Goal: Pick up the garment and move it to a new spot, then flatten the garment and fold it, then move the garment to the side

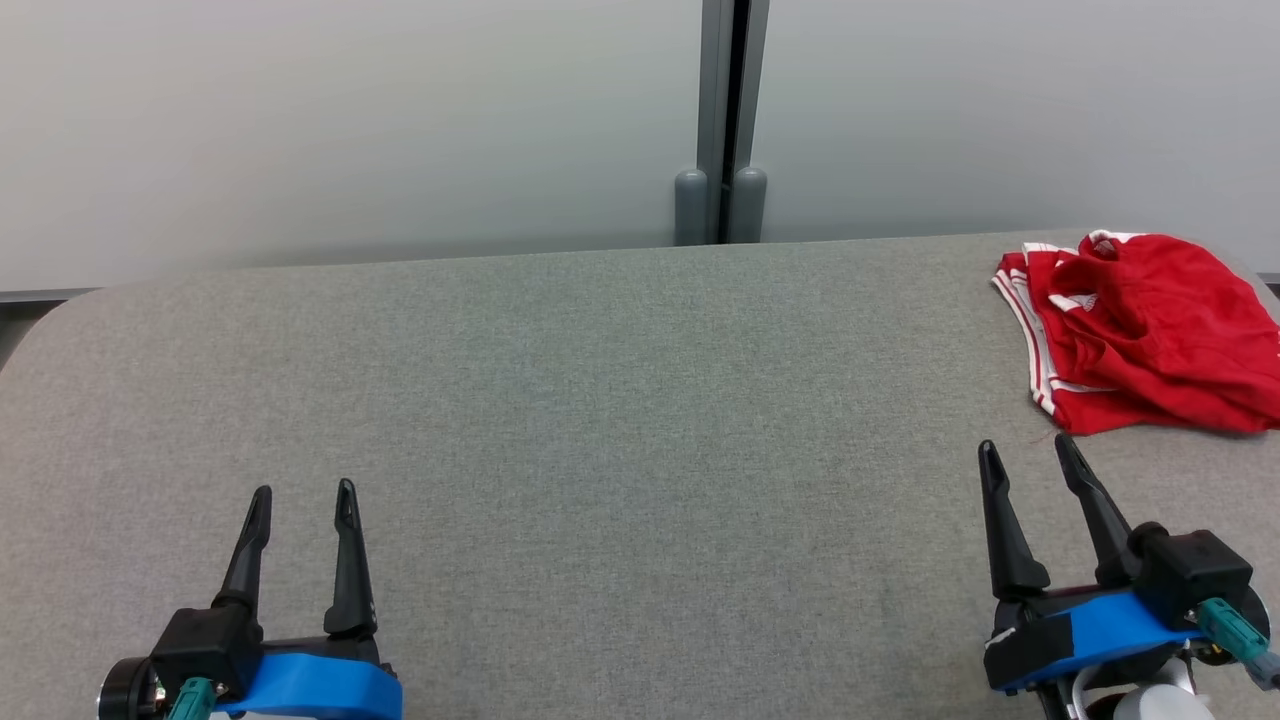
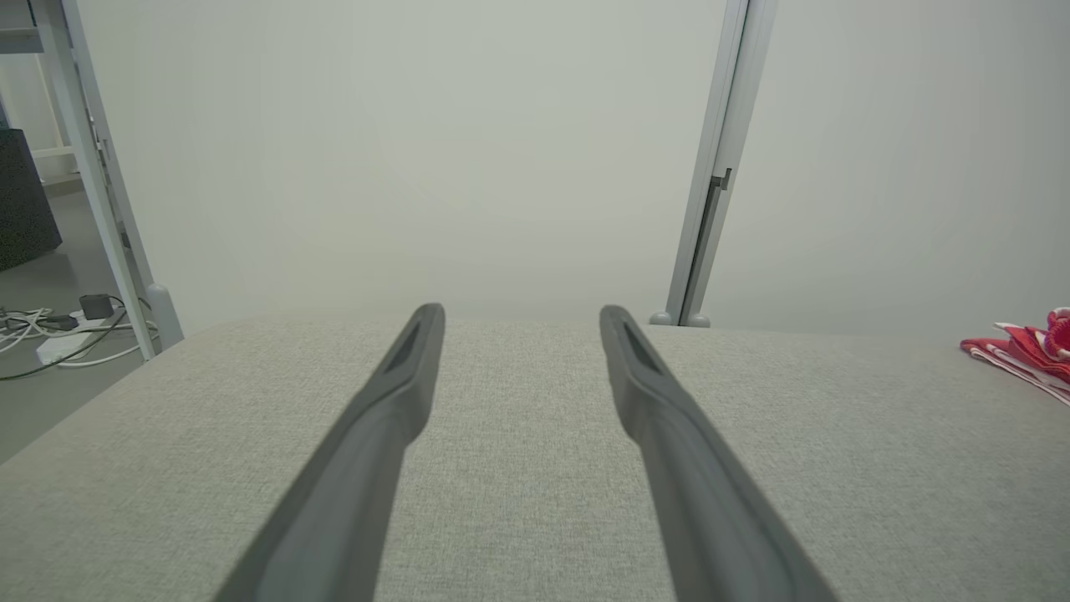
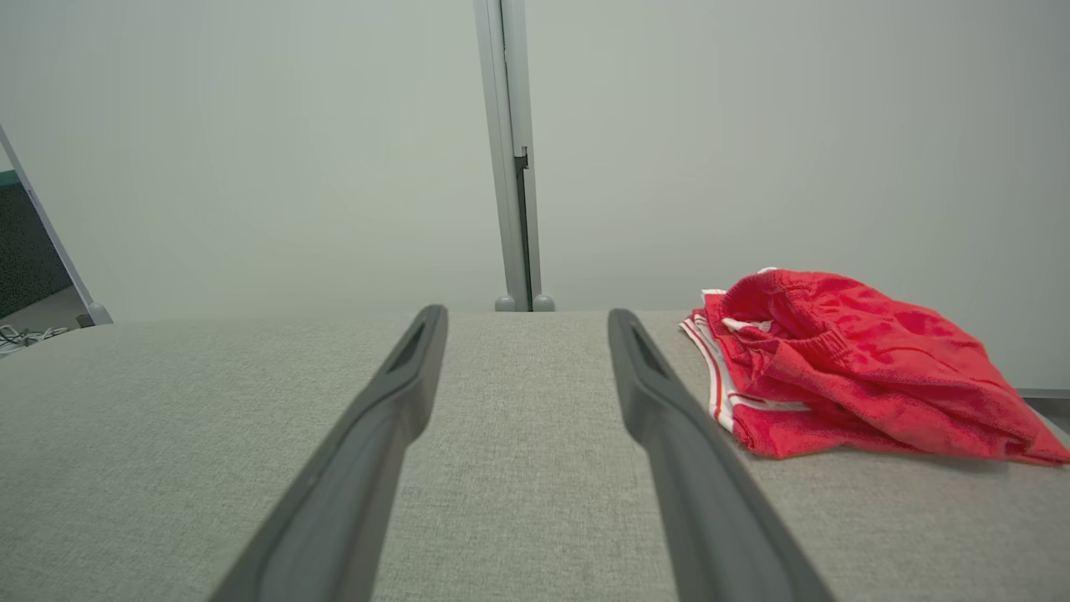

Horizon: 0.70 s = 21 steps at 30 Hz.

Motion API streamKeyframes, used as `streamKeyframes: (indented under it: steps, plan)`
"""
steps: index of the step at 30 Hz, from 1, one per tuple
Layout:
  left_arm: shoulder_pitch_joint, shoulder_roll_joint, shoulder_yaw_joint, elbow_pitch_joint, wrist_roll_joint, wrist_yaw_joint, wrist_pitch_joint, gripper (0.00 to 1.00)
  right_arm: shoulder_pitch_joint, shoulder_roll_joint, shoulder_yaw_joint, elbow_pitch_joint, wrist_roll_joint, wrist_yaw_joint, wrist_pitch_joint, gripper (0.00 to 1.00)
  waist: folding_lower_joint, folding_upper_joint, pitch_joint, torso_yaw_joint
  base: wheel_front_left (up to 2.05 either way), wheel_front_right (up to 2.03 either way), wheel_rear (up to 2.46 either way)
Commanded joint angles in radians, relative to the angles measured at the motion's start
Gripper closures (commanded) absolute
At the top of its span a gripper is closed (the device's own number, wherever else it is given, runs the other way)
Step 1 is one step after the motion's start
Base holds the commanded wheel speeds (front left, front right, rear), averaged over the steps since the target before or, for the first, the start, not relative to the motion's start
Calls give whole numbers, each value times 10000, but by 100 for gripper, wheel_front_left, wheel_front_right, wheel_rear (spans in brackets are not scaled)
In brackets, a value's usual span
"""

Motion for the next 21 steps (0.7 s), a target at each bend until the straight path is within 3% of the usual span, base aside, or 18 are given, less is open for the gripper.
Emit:
streamKeyframes:
  steps: [1,17,18,21]
  plan:
    - [43,-12,24,-2,-26,45,-41,0,176,17,-24,-83,85,3,25,0,1,0,0,7,0,0,0]
    - [125,-17,-15,8,-260,87,-41,0,458,20,-59,-409,276,3,355,0,1,0,47,-4,0,0,0]
    - [36,-10,-42,68,-269,82,5,100,382,6,-42,-351,278,0,337,100,2,0,47,2,0,0,0]
    - [120,-31,-46,355,-306,81,69,100,477,23,-36,-81,313,0,355,100,2,0,48,3,0,0,0]
